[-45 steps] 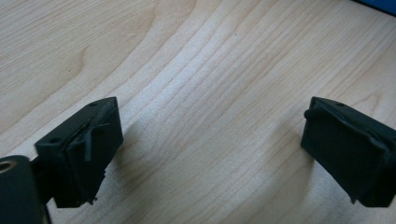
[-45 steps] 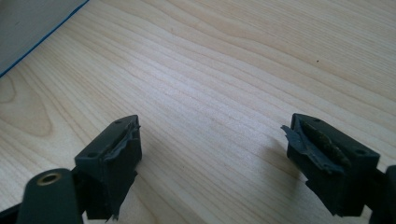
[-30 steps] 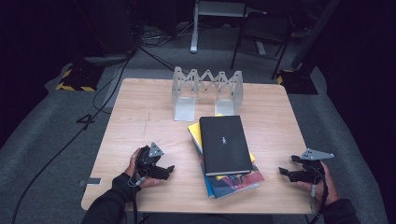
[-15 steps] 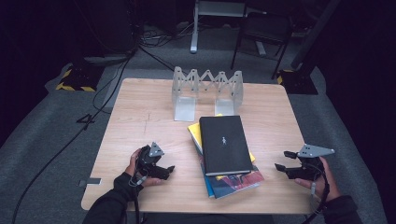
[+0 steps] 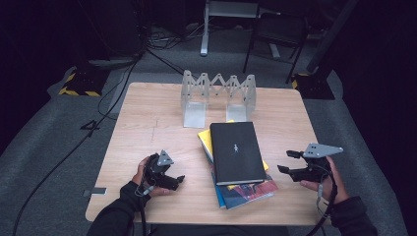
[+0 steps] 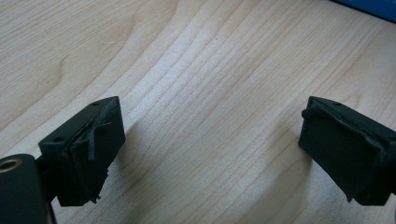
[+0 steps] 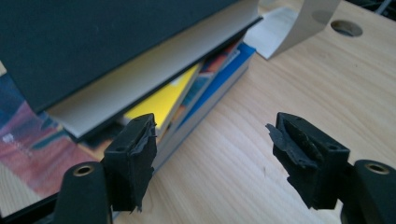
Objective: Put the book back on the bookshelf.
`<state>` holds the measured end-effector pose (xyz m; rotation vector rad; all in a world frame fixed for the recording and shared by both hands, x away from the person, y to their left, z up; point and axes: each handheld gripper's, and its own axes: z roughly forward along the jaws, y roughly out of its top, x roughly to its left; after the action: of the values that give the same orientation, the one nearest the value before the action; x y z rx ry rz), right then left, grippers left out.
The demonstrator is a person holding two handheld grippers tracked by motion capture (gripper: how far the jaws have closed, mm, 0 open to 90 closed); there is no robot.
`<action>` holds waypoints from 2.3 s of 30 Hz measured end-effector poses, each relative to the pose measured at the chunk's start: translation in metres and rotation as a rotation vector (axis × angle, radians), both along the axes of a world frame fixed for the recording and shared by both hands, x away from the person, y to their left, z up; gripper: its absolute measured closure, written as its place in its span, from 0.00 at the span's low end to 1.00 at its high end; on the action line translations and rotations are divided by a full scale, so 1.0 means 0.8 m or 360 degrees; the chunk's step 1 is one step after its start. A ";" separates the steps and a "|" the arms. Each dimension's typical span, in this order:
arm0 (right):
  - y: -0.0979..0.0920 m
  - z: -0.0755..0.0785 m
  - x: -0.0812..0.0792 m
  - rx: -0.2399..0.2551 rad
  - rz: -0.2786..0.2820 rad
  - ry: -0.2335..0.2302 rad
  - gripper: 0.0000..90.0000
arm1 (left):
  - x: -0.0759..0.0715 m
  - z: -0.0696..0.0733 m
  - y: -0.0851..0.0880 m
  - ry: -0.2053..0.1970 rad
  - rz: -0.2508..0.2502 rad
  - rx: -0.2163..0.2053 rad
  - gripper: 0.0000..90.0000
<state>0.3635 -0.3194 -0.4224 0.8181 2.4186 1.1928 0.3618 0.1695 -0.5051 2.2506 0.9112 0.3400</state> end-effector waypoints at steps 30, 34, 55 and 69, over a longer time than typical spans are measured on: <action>0.089 0.012 0.008 0.0066 0.0184 0.0058 0.27 | -0.007 0.007 -0.018 -0.0068 -0.0084 0.0021 0.21; 0.094 0.007 0.020 0.0108 0.0161 0.0114 0.16 | -0.007 0.015 -0.031 -0.0108 -0.0125 0.0021 0.25; 0.107 -0.009 0.048 0.0206 0.0236 0.0306 0.02 | 0.000 0.041 -0.078 -0.0237 -0.0197 -0.0035 0.27; 0.135 -0.004 0.021 0.0148 0.0379 0.0249 0.05 | 0.004 0.040 -0.075 -0.0235 -0.0168 -0.0042 0.29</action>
<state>0.3807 -0.2117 -0.4260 0.6865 2.6652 1.3845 0.3647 0.1096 -0.4732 2.2069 0.7132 0.4369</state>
